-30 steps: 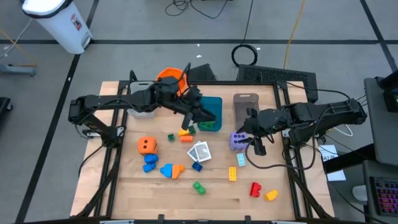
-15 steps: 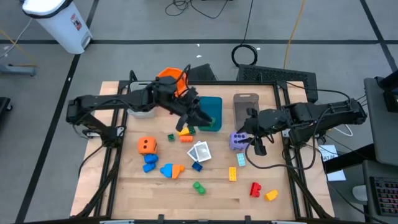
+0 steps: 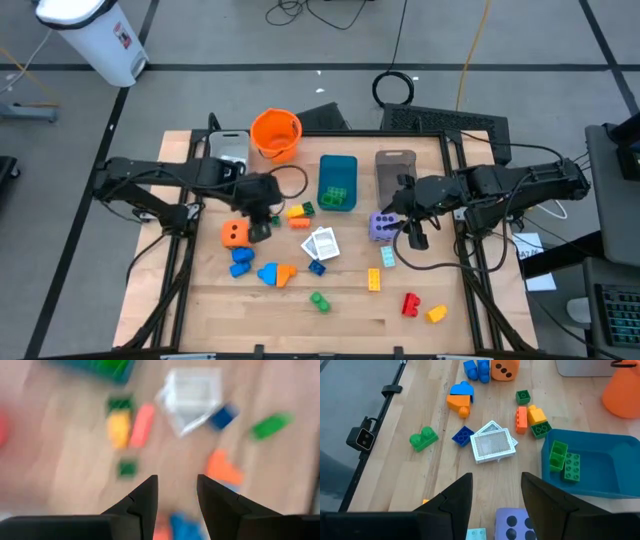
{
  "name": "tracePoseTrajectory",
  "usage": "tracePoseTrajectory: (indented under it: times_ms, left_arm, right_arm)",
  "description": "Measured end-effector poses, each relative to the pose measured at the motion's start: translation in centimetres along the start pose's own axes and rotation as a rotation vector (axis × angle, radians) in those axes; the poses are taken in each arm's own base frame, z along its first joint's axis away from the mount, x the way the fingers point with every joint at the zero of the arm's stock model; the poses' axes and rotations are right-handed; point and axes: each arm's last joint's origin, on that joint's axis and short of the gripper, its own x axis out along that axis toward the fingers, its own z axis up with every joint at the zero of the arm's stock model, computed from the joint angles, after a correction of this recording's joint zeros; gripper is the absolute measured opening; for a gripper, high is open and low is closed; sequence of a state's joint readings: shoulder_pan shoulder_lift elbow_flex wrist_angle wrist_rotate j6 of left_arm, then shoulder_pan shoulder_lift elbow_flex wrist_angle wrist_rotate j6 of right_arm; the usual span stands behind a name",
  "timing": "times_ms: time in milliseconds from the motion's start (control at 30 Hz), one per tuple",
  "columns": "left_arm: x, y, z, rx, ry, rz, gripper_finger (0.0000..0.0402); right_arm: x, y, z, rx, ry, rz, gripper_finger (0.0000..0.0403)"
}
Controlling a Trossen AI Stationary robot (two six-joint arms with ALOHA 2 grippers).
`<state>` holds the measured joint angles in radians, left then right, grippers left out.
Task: Pick & Place Toys
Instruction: Put the green game piece into the blue bin
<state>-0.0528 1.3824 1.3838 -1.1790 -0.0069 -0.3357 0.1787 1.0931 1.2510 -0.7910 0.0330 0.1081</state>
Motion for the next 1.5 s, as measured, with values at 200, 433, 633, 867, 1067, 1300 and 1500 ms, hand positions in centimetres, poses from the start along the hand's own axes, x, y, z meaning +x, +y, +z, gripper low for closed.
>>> tracePoseTrajectory:
  times_ms: [200, 433, 633, 867, 1067, 1300, 1500]
  left_arm:
    - [0.1, 1.1, -0.7, -0.062, 0.085, 0.096, 0.0145]
    - [0.1, 2.5, -0.2, -0.088, 0.090, 0.078, 0.0147]
    - [0.1, 3.3, -0.1, -0.086, 0.089, 0.085, 0.0191]
    - [3.7, 4.1, -1.6, -0.092, 0.174, 0.072, 0.0276]
    - [7.5, 4.3, -2.8, -0.076, 0.147, 0.057, 0.0315]
    - [10.1, 4.6, -3.1, -0.047, 0.032, 0.055, 0.0324]
    - [11.7, 4.9, -3.7, -0.033, -0.010, 0.069, 0.0324]
  right_arm:
    - [0.0, 0.0, 0.0, 0.000, -0.001, -0.010, 0.0160]
    - [0.0, -0.1, 0.0, 0.004, -0.006, -0.048, 0.0160]
    - [0.0, -0.1, 0.0, 0.004, -0.006, -0.048, 0.0160]
    - [0.0, -0.1, 0.0, 0.000, -0.005, -0.049, 0.0160]
    - [0.0, -0.2, 0.0, -0.012, -0.005, -0.051, 0.0160]
    - [0.0, -0.4, 0.0, -0.022, -0.012, -0.118, 0.0160]
    - [0.0, -0.4, 0.0, -0.039, -0.012, -0.130, 0.0160]
